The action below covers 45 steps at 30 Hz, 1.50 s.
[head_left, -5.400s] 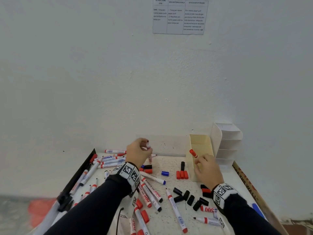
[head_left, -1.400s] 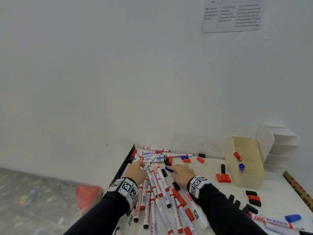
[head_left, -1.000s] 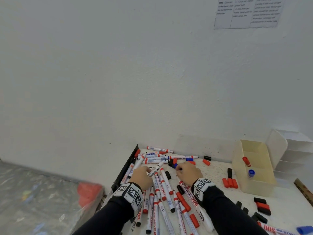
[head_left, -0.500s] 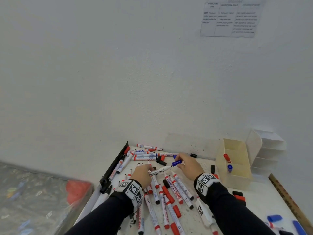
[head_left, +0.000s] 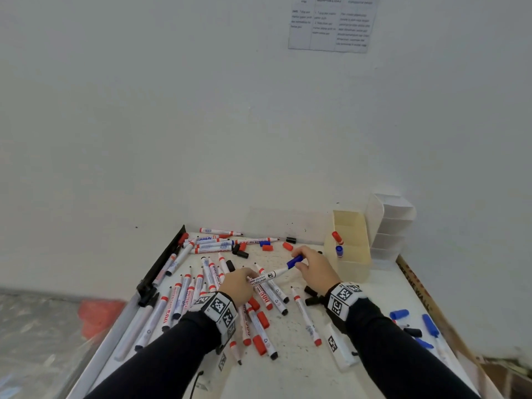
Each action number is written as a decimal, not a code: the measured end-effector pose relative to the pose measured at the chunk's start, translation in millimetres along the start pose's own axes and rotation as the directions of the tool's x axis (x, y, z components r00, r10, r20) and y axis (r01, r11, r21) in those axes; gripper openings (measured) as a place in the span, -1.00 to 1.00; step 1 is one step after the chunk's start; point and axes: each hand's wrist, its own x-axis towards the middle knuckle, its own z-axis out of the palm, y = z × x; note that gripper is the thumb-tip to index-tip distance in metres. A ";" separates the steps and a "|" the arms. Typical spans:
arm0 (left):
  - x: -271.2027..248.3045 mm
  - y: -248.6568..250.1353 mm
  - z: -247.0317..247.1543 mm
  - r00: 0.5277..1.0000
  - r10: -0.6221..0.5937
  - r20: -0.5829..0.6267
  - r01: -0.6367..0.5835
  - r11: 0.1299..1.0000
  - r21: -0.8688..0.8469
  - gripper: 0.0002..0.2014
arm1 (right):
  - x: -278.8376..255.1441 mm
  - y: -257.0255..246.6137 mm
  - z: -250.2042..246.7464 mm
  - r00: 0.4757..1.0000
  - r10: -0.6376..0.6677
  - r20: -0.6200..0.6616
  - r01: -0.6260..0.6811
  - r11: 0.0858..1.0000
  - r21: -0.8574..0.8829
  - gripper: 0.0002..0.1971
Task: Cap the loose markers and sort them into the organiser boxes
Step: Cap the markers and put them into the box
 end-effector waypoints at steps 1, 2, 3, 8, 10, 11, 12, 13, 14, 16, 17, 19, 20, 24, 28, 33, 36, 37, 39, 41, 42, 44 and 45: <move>-1.3 1.7 2.6 1.000 0.009 -0.010 -0.009 1.000 -0.011 -0.64 | -3.7 2.2 -2.2 1.000 0.016 -0.020 -0.016 1.000 0.013 -0.81; -3.0 3.4 4.6 1.000 0.015 -0.018 -0.015 1.000 -0.018 -0.64 | -7.1 4.7 -4.2 0.999 0.028 -0.031 -0.027 0.999 0.027 -0.81; -4.9 5.2 6.5 1.000 0.017 -0.017 -0.018 0.999 -0.029 -0.64 | -11.2 7.4 -5.9 0.999 0.034 -0.036 -0.032 0.999 0.039 -0.81; -13.5 16.3 14.4 0.997 0.042 0.068 -0.039 0.998 -0.054 -0.64 | -29.7 17.9 -7.2 1.000 0.010 0.007 -0.011 0.992 0.129 -0.85; -16.6 22.2 15.6 0.992 0.049 0.117 -0.045 0.998 -0.040 -0.66 | -36.7 19.8 -7.5 0.999 0.040 0.005 -0.040 0.985 0.170 -0.88; -17.5 24.4 16.5 0.987 0.055 0.149 -0.048 0.997 -0.053 -0.68 | -40.3 20.1 -8.3 0.998 0.066 0.004 -0.066 0.979 0.192 -0.91; -19.4 26.5 17.5 0.982 0.068 0.178 -0.055 0.995 -0.078 -0.70 | -43.7 20.1 -9.7 0.996 0.091 0.017 -0.093 0.975 0.200 -0.91; -22.3 28.5 18.7 0.976 0.089 0.197 -0.070 0.992 -0.103 -0.71 | -47.1 19.5 -11.4 0.993 0.112 0.034 -0.116 0.975 0.192 -0.83; -25.0 30.3 20.2 0.972 0.122 0.199 -0.099 0.988 -0.118 -0.72 | -50.0 19.2 -12.5 0.991 0.129 0.047 -0.135 0.975 0.175 -0.72; -29.3 33.4 24.4 0.968 0.185 0.171 -0.165 0.978 -0.125 -0.72 | -53.8 20.3 -13.8 0.985 0.171 0.025 -0.173 0.969 0.175 -0.58; -31.0 35.8 26.8 0.967 0.206 0.148 -0.189 0.975 -0.121 -0.73 | -54.9 20.8 -14.0 0.981 0.192 -0.003 -0.188 0.964 0.190 -0.55; -33.3 42.1 31.8 0.966 0.234 0.106 -0.222 0.968 -0.120 -0.76 | -56.6 20.3 -14.2 0.970 0.236 -0.064 -0.215 0.946 0.244 -0.54; -34.0 44.8 34.2 0.964 0.249 0.094 -0.237 0.964 -0.124 -0.76 | -57.3 19.8 -14.3 0.962 0.259 -0.085 -0.226 0.932 0.285 -0.55; -36.9 55.2 39.0 0.945 0.272 0.180 -0.228 0.946 -0.231 -0.78 | -59.7 16.5 -19.9 0.951 0.279 -0.131 -0.219 0.911 0.348 -0.54; -38.5 63.6 38.7 0.923 0.164 0.348 0.000 0.905 -0.426 -0.71 | -62.1 23.2 -24.2 0.963 0.248 -0.106 -0.180 0.883 0.433 -0.58; -36.0 74.4 47.4 0.905 0.124 0.407 0.111 0.855 -0.507 -0.72 | -58.8 25.6 -37.4 0.982 0.181 -0.050 -0.132 0.853 0.505 -0.64; -30.5 87.8 54.5 0.951 0.168 0.261 -0.014 0.864 -0.504 -0.72 | -54.4 21.4 -53.0 0.994 0.096 -0.060 -0.059 0.894 0.443 -0.74; -27.7 90.9 57.0 0.956 0.189 0.224 -0.056 0.869 -0.491 -0.71 | -52.7 19.8 -58.6 0.994 0.069 -0.081 -0.027 0.900 0.434 -0.77; -20.8 92.4 62.5 0.953 0.213 0.214 -0.112 0.908 -0.405 -0.66 | -47.4 17.7 -69.9 0.986 0.044 -0.160 0.030 0.902 0.431 -0.83; -13.9 89.4 68.0 0.960 0.170 0.224 -0.128 0.973 -0.190 -0.64 | -40.0 20.8 -81.3 0.954 0.033 -0.297 0.088 0.920 0.383 -0.82; -11.8 87.3 70.4 0.964 0.140 0.224 -0.124 0.989 -0.082 -0.66 | -36.9 24.7 -86.5 0.929 0.020 -0.370 0.116 0.932 0.343 -0.84; -10.3 83.1 75.7 0.960 0.099 0.260 -0.127 0.988 0.091 -0.66 | -32.7 33.0 -94.4 0.874 -0.015 -0.487 0.154 0.957 0.246 -0.90; -10.6 81.2 78.1 0.954 0.083 0.289 -0.134 0.978 0.161 -0.65 | -31.3 36.6 -97.0 0.850 -0.041 -0.526 0.161 0.969 0.186 -0.90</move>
